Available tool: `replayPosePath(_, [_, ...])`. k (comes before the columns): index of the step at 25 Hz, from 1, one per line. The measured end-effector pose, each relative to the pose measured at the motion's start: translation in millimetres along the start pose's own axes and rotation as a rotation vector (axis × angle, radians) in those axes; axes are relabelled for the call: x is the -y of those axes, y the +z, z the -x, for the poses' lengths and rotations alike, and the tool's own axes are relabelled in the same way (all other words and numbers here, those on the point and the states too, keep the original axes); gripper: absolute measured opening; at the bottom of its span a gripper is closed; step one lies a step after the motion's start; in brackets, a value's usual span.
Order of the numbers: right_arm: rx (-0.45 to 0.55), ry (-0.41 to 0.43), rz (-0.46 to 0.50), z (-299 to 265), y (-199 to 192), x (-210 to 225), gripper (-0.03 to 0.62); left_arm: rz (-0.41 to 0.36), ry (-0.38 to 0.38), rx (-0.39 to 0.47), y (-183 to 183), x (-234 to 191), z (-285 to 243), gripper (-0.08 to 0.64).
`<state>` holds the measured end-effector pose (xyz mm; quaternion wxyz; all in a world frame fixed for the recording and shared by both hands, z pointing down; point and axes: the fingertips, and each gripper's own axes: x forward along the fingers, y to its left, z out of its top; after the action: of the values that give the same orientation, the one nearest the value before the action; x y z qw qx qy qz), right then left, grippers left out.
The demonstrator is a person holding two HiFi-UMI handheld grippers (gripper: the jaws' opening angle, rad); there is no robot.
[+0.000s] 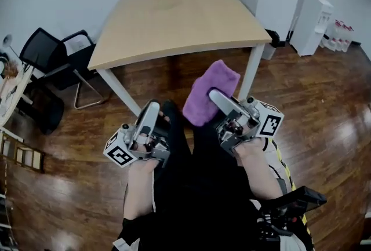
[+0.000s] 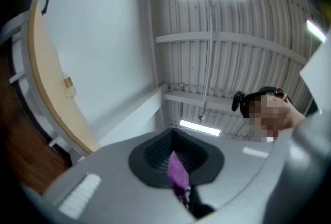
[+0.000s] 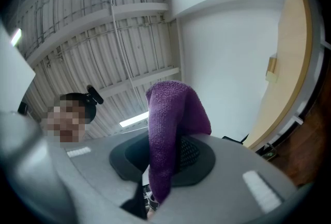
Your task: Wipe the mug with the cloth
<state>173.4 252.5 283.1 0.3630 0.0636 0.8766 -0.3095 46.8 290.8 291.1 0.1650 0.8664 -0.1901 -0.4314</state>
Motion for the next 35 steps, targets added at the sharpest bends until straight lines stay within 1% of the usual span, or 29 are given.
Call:
replayPosePath(2, [0.011, 0.001, -0.012, 1, 3, -3, 0.057, -0.003, 0.002, -0.004, -2, 0, -2, 0.011])
replayPosePath(6, [0.001, 0.008, 0.001, 3, 1, -6, 0.057, -0.039, 0.026, -0.028, -6, 5, -2, 0.011])
replayPosePath(8, [-0.001, 0.015, 0.006, 7, 2, -9, 0.057, -0.032, 0.024, -0.029, -11, 6, 0, 0.011])
replayPosePath(10, [0.008, 0.039, 0.009, 7, 2, -11, 0.057, -0.019, 0.025, -0.027, -12, 3, 5, 0.011])
replayPosePath(12, [0.005, 0.066, 0.000, -2, 0, -6, 0.057, -0.026, 0.027, -0.020, -6, 3, 8, 0.011])
replayPosePath(13, [-0.003, 0.065, -0.001, -6, -1, -2, 0.057, -0.038, 0.027, -0.017, -1, 5, 7, 0.011])
replayPosePath(16, [-0.033, 0.023, 0.014, -9, -3, 5, 0.057, -0.059, 0.022, -0.016, 3, 13, 0, 0.011])
replayPosePath(18, [-0.034, 0.021, -0.007, -9, -4, 2, 0.057, -0.054, 0.015, -0.018, 1, 14, -3, 0.011])
replayPosePath(21, [-0.033, 0.011, -0.004, -6, -3, 4, 0.057, -0.049, 0.011, -0.023, -2, 15, -5, 0.011])
replayPosePath(24, [-0.038, 0.018, -0.010, -7, -5, 5, 0.057, -0.041, -0.003, -0.019, -2, 15, -7, 0.011])
replayPosePath(27, [-0.003, 0.018, -0.053, -3, -3, -2, 0.057, -0.017, -0.020, -0.027, -5, 9, -9, 0.011])
replayPosePath(29, [0.002, 0.015, -0.041, -3, -1, -5, 0.057, -0.028, -0.002, -0.041, -4, 1, -4, 0.011])
replayPosePath(32, [-0.007, 0.018, 0.001, -7, 1, -8, 0.058, -0.033, 0.002, -0.043, 0, 10, -12, 0.011])
replayPosePath(35, [-0.014, 0.035, 0.043, -7, 1, -13, 0.058, -0.062, 0.010, -0.043, 0, 15, -11, 0.011])
